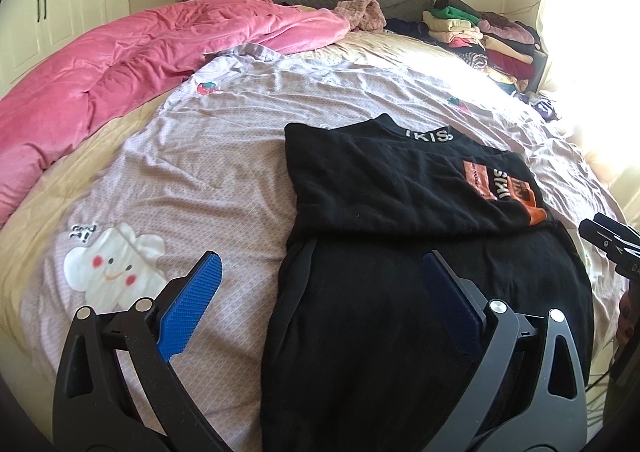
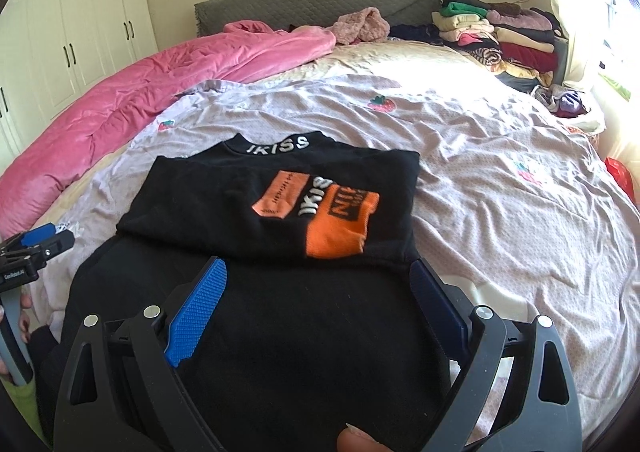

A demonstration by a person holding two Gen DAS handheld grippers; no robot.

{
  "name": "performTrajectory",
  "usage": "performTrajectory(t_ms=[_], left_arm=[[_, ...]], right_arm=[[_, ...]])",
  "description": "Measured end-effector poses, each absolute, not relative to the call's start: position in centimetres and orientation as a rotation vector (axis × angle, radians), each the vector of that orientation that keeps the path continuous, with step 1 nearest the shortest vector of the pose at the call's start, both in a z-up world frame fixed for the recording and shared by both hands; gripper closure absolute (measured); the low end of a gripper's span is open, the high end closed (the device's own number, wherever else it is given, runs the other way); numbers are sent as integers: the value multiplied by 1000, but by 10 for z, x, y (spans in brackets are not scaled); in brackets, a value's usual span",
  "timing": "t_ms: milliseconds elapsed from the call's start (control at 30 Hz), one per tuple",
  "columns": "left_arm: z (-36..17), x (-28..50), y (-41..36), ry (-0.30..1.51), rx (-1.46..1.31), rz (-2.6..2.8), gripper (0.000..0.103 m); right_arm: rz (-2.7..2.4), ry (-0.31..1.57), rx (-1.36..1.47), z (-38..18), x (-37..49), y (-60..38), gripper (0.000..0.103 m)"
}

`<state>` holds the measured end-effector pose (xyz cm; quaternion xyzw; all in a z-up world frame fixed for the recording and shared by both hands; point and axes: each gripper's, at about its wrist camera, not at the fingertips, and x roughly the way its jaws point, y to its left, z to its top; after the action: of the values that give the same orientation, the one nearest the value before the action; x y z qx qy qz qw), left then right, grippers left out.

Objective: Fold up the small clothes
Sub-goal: 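Move both open tools down to the hem of the sweatshirt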

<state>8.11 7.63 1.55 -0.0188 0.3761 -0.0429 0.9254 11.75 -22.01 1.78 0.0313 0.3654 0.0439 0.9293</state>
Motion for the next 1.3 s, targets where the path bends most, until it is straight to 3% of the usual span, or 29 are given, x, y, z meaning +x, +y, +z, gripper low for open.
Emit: performTrajectory(t_ms=[900,1033,1200,1300], left_arm=[[-29,19,135,912,-115,-92,11],[-30,16,135,925,-149,-135,24],[-34,14,126,948,-146,-177,48],[-39,14,122,964,-143,-192,52]], right_arm=[[7,849,57,-14,75,-257,11],[-8,858,56,-16,69,-265,11],[-14,871,53,-19,61,-271,11],[-12,877,43,-20,57,-273,11]])
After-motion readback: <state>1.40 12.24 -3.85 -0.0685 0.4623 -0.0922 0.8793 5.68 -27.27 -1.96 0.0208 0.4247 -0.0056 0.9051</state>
